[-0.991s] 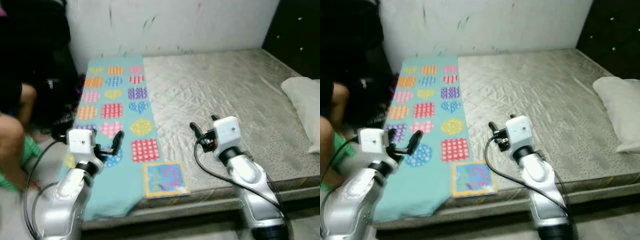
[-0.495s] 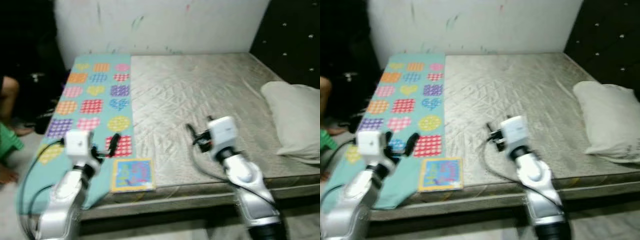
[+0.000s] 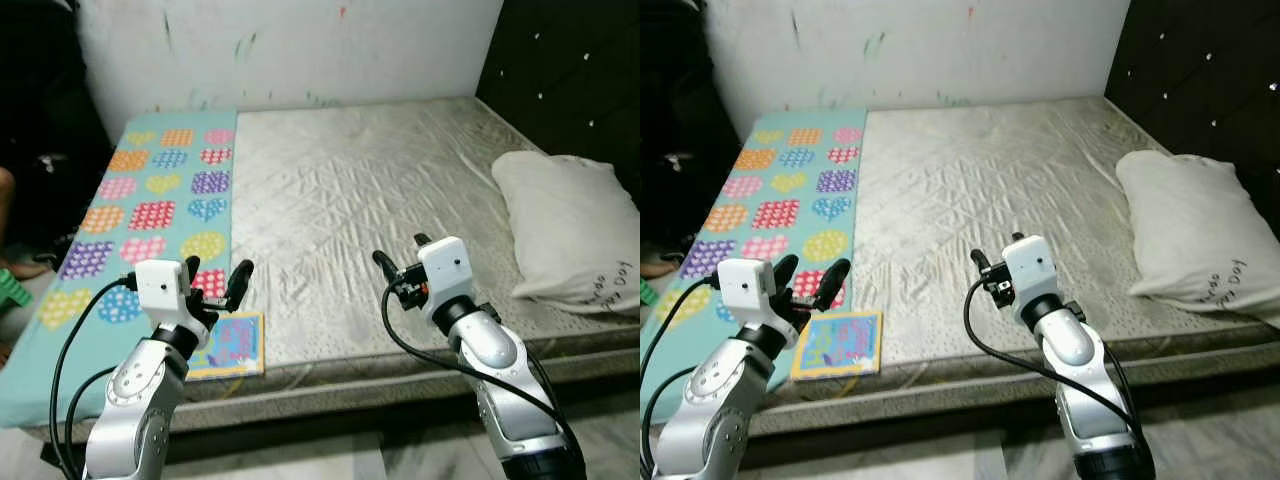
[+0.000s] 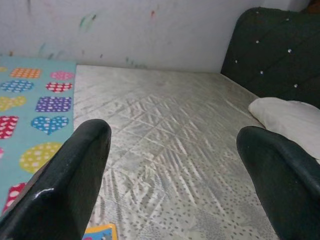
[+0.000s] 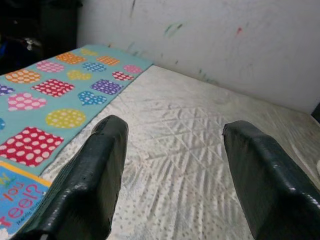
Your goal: Clean up the room
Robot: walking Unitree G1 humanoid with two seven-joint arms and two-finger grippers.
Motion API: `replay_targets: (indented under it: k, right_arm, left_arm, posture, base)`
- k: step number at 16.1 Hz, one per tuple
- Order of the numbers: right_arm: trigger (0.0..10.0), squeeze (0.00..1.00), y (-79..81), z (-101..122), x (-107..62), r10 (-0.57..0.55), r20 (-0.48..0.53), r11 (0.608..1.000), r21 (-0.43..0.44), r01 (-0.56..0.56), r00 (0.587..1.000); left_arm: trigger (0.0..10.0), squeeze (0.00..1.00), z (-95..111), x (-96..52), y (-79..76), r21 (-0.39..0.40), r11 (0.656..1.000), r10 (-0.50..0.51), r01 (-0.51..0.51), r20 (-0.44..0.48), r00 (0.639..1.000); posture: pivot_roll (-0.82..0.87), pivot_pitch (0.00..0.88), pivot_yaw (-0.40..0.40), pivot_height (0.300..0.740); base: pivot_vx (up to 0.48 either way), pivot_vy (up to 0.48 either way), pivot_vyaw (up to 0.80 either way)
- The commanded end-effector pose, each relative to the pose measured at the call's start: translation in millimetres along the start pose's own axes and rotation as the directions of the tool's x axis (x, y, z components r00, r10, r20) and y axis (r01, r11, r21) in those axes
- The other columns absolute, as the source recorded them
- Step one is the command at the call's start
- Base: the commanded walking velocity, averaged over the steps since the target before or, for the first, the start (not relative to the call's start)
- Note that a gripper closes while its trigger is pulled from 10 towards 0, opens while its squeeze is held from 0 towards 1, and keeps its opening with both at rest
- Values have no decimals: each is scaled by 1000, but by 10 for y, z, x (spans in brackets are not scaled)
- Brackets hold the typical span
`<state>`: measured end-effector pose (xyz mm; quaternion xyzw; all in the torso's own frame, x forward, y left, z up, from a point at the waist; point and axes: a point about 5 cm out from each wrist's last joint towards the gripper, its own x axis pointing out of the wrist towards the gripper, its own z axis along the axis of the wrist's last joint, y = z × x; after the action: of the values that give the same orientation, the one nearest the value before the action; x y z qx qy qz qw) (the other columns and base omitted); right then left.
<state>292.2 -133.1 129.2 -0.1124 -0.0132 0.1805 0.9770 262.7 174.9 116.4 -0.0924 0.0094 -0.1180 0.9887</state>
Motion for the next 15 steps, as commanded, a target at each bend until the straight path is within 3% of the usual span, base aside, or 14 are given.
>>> replay_targets:
  k: [1, 9, 12, 15]
  right_arm:
    - [10000, 0, 40, 49, 34, 24, 22, 1000, -2, -24, 999]
    - [10000, 0, 38, 59, 34, 25, 32, 1000, -9, -24, 999]
    - [10000, 0, 32, 51, 24, 22, 31, 1000, -10, -22, 999]
    - [10000, 0, 33, 49, 27, 20, 30, 1000, -11, -20, 999]
  left_arm:
    - [10000, 0, 49, -14, 24, 13, 1000, 1, -1, 20, 1000]
    - [10000, 0, 38, -12, 6, 15, 1000, -5, 5, 19, 1000]
    - [10000, 0, 25, -5, 43, 5, 998, 62, -62, 14, 998]
    - [10000, 0, 33, -9, 67, 18, 998, 67, -67, 8, 998]
  posture:
    - [-232, 0, -13, 740]
    - [-233, 0, -13, 740]
    - [-232, 0, -14, 740]
    - [-228, 0, -14, 740]
  base:
    - [480, 0, 0]
    - [480, 0, 0]
    - [0, 0, 0]
    - [0, -101, 0]
